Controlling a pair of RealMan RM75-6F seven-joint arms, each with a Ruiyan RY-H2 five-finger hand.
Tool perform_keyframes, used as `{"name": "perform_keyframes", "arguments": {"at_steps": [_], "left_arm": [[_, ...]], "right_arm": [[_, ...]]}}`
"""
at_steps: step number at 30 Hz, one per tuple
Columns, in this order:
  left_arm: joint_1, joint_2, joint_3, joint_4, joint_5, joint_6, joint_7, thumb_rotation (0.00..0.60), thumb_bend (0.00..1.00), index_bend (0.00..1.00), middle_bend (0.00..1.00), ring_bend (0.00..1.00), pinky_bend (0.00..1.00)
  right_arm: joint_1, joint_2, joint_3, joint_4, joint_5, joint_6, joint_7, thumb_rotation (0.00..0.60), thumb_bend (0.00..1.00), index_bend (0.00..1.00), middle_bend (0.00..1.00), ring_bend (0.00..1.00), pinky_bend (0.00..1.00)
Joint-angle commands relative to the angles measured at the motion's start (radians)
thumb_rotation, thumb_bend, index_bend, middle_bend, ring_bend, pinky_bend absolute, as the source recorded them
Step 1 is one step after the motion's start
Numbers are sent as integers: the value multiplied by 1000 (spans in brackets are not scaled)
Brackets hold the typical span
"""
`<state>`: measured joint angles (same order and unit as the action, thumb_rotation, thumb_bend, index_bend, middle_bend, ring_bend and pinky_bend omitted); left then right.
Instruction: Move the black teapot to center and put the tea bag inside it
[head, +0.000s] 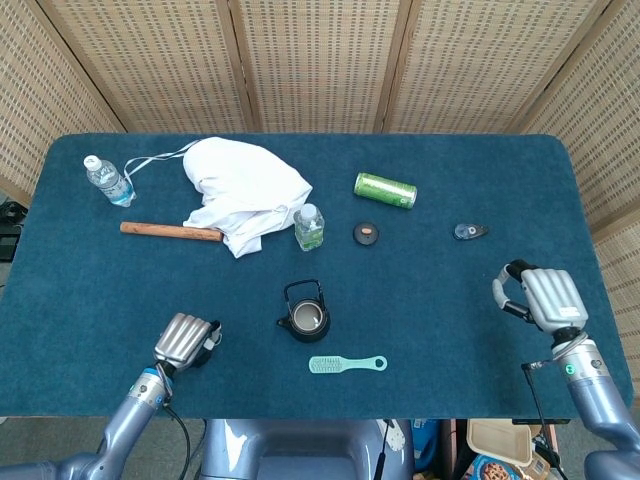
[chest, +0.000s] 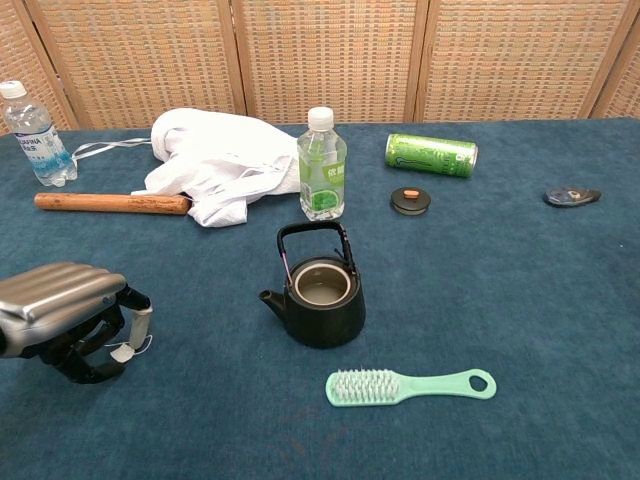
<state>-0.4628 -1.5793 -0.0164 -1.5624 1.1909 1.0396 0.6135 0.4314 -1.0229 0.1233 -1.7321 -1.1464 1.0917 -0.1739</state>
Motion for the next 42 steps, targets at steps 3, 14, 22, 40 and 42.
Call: {"name": "perform_keyframes", "arguments": {"at_steps": [3,14,22,40,42], "left_arm": [[-5,-4,0,3,-6,-2,-2,600,359,518,816,759,811],[-16,-14,-2,11,-18,-3,-17,600,411,538,816,759,811],[-19,-23,1,18,-13,5,-35,600,412,560,816,762,811],[-16,-27,6,26,13,28,-86,600,426,622,831,772,811],[-15,-25,4,24,17,32,-92,600,427,630,835,773,811]], "right_arm": [[-3,3,0,-1,2,-1,0,0,675,472,434,481,727],[-9,6,1,-1,3,-4,5,0,675,472,437,481,727],[-13,8,1,1,-1,-6,10,0,675,472,439,481,727],[-17,11,4,-1,0,-10,11,0,675,472,439,481,727],[-17,12,5,-1,0,-10,12,0,675,472,439,481,727]]}}
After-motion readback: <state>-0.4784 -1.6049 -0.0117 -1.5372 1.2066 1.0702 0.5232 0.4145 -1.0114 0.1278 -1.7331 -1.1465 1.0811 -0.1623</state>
